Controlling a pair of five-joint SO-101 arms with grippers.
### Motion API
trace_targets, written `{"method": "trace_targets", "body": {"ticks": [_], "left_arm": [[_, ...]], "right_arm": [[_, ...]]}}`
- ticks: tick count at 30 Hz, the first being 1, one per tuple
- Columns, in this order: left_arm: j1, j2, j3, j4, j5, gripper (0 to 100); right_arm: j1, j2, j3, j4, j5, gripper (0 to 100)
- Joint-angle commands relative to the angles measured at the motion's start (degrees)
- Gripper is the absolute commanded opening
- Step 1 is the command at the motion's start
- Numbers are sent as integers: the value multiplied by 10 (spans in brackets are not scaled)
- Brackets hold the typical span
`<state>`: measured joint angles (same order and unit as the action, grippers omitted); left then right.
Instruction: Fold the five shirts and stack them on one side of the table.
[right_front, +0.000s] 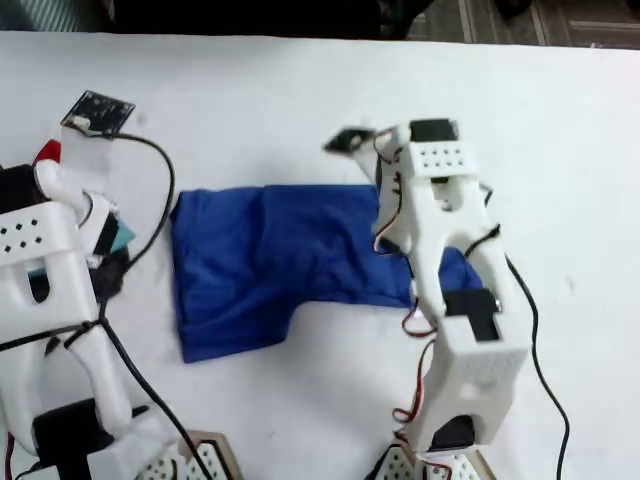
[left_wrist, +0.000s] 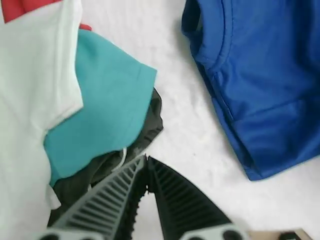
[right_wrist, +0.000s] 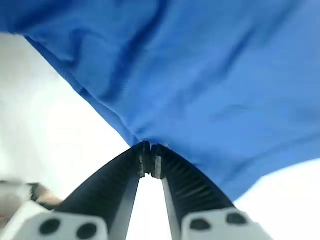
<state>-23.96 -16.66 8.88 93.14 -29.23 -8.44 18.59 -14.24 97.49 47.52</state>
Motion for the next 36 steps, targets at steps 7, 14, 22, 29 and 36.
{"method": "trace_targets", "body": {"ticks": [7, 14, 22, 29, 36], "left_arm": [[78, 1, 27, -91, 97, 139], [158, 182, -70, -91, 98, 109], [171, 423, -270, -63, 98, 108], [135, 610, -433, -36, 93, 80], [89, 720, -697, 78, 93, 32]], "right_arm": [[21, -1, -58, -63, -6, 18], [74, 65, -59, -191, -21, 18], [96, 131, -55, -310, -158, 18], [133, 235, -91, -327, -135, 18], [155, 254, -147, -286, -130, 18]]}}
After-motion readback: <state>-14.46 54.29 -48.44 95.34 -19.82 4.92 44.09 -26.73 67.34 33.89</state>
